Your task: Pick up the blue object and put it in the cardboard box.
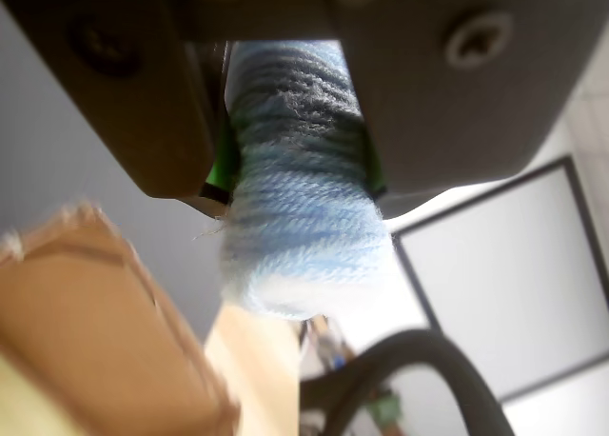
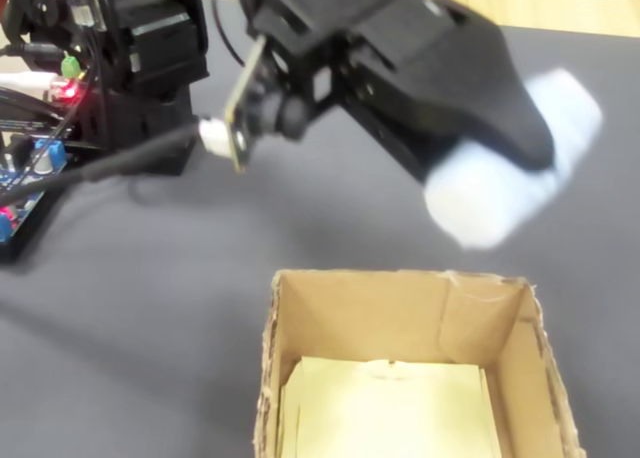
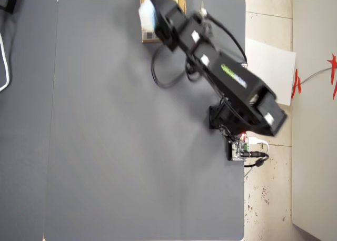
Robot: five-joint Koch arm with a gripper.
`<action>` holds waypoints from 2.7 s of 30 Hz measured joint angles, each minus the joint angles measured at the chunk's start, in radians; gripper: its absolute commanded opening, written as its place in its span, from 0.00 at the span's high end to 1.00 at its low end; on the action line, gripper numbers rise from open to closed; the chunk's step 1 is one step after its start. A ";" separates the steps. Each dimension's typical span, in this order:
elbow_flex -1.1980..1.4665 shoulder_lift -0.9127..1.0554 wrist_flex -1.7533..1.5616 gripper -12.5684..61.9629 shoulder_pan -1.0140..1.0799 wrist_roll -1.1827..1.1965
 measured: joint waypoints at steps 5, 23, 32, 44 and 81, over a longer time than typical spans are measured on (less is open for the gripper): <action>-0.089 -0.055 0.160 0.77 0.089 -0.002; -0.192 -0.132 0.495 0.38 0.133 0.000; -0.192 -0.069 0.477 0.38 0.046 0.140; 0.000 0.149 0.362 0.38 -0.247 0.278; 1.003 0.586 -0.074 0.38 -0.687 0.460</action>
